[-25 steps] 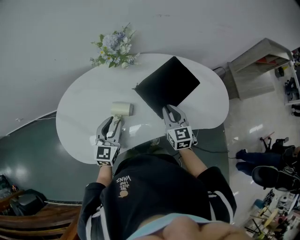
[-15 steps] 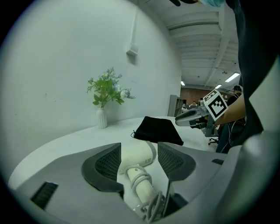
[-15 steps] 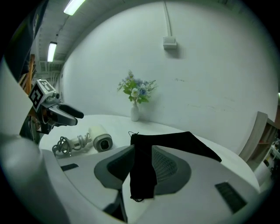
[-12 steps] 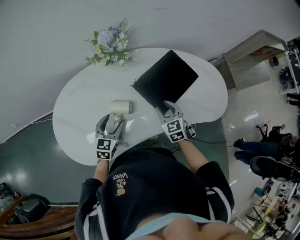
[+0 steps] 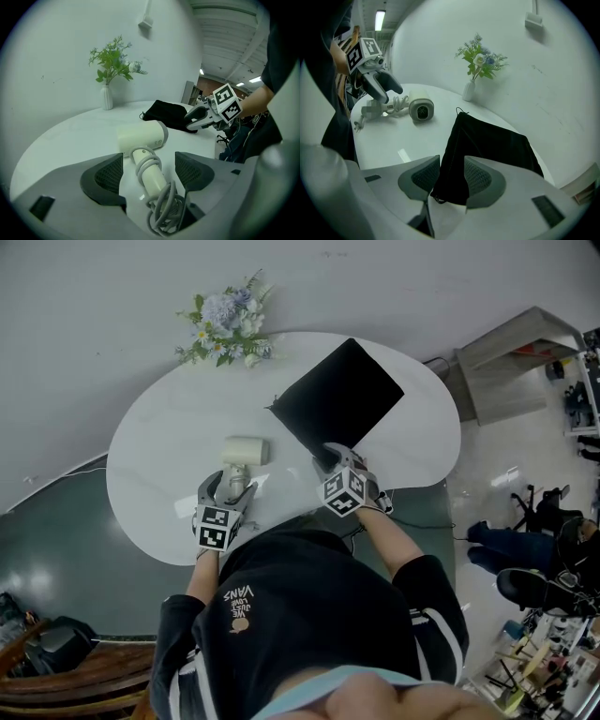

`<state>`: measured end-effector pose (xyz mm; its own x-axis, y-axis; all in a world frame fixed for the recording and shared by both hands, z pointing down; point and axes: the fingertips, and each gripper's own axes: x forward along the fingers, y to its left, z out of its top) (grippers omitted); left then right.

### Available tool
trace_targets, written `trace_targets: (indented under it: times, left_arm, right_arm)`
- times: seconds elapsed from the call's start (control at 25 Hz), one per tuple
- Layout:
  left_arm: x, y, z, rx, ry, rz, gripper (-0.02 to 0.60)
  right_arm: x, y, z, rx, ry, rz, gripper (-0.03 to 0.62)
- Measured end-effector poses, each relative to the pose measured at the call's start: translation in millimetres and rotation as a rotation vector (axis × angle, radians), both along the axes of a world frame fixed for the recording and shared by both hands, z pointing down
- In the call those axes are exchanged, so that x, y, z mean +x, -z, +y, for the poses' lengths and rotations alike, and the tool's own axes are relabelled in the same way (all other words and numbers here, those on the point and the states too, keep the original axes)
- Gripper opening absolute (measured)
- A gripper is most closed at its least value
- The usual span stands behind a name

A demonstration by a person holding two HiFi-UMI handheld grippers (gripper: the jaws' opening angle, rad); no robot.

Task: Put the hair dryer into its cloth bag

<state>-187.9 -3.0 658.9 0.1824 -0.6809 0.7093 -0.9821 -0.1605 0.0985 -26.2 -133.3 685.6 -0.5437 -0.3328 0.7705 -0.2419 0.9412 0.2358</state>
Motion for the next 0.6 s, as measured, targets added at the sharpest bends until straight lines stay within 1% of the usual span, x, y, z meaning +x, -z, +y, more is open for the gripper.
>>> trace_targets:
  times: [0.4,0.44,0.52,0.6]
  left_arm:
    - [4,-22,3,-0.134,0.016,-0.013,0.347]
    - [4,-23,4,-0.142,0.014,-0.016,0.347]
    - [5,-26,4,-0.154,0.009,-0.022,0.345]
    - [5,-28,4,-0.162,0.005,-0.028,0.345]
  right_arm:
    - [5,-17,0,-0.020,0.024,0.085,0.161]
    - [5,-17,0,-0.018,0.019,0.079,0.147]
    - [4,-13,-1,-0.012,0.004,0.059,0.092]
    - [4,-10,-3,-0.009,-0.011,0.043,0.067]
